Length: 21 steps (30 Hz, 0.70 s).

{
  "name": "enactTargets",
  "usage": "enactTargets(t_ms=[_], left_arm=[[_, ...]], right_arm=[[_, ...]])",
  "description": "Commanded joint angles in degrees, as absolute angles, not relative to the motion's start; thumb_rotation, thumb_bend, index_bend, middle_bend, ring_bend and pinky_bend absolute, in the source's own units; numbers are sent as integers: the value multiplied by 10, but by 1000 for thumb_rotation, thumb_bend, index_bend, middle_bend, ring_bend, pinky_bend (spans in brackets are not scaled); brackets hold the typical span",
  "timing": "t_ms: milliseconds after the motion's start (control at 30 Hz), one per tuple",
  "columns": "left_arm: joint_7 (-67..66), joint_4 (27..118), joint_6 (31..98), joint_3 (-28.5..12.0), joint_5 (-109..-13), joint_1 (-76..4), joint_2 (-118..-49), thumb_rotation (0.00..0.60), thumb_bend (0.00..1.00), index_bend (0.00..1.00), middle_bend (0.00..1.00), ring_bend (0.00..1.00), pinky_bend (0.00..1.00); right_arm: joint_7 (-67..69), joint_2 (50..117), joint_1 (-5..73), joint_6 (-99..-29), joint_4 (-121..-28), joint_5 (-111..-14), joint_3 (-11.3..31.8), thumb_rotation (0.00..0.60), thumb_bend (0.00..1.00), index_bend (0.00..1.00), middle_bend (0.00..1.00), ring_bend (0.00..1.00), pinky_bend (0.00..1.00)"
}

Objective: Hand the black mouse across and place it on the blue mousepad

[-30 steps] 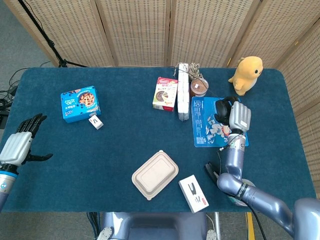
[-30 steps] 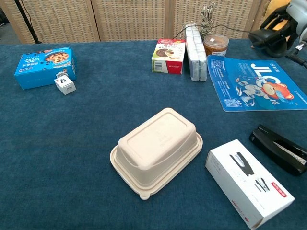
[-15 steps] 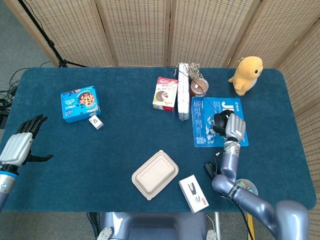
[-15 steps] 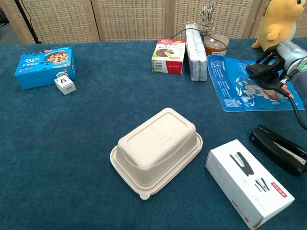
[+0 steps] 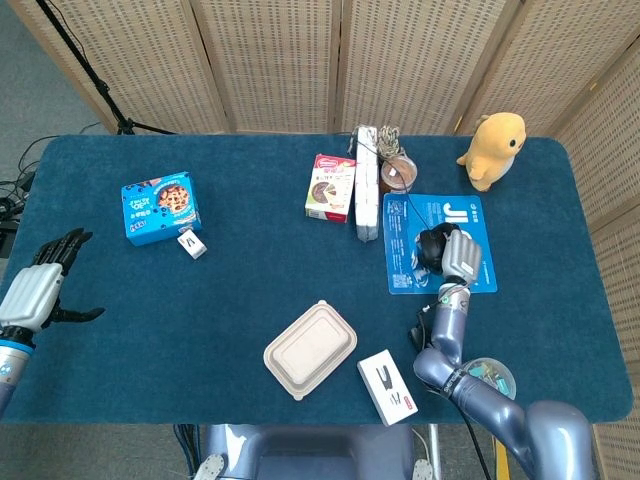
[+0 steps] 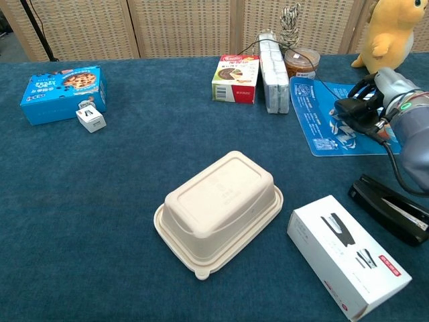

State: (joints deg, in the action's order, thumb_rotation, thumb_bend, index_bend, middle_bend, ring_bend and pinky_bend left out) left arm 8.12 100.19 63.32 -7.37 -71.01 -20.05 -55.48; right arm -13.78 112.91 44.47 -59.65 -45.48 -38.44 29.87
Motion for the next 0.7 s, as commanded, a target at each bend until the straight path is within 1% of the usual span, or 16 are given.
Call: enactTargets(t_ms=[33, 133, 167, 233, 267, 333, 400, 500, 700], left_arm=[[81, 1002, 632, -73, -711, -201, -555, 600, 98, 0, 0, 0, 0], [80, 1002, 631, -73, -711, -201, -556, 600, 98, 0, 0, 0, 0], [80, 1003, 632, -73, -710, -201, -556, 600, 98, 0, 0, 0, 0], [78, 1002, 633, -74, -707, -201, -556, 600, 97, 0, 0, 0, 0], [77, 1002, 633, -74, -706, -201, -556, 600, 98, 0, 0, 0, 0], [75, 1002, 634, -75, -704, -201, -557, 600, 98, 0, 0, 0, 0], [73, 1003, 633, -75, -703, -202, -558, 600, 98, 0, 0, 0, 0], [72, 1003, 631, -74, -704, -203, -558, 600, 98, 0, 0, 0, 0], [73, 1003, 633, -74, -707, -202, -557, 600, 92, 0, 0, 0, 0]], right_arm=[[-129, 1135, 444, -588, -446, -389, 301, 600, 585, 444, 417, 431, 646], [-118, 1138, 443, -578, -441, -395, 303, 600, 585, 432, 405, 424, 637], [-113, 1137, 442, -572, -442, -398, 303, 600, 585, 408, 383, 403, 624], [-106, 1132, 439, -561, -447, -403, 301, 600, 579, 330, 306, 327, 567], [-106, 1131, 438, -559, -448, -404, 301, 600, 556, 272, 245, 264, 513], [-108, 1126, 434, -556, -453, -408, 298, 600, 476, 184, 146, 157, 413], [-115, 1123, 432, -555, -458, -407, 297, 600, 400, 132, 81, 88, 352], [-124, 1121, 429, -558, -464, -406, 297, 600, 348, 100, 40, 44, 313], [-148, 1115, 422, -577, -492, -404, 296, 600, 310, 68, 2, 18, 279]])
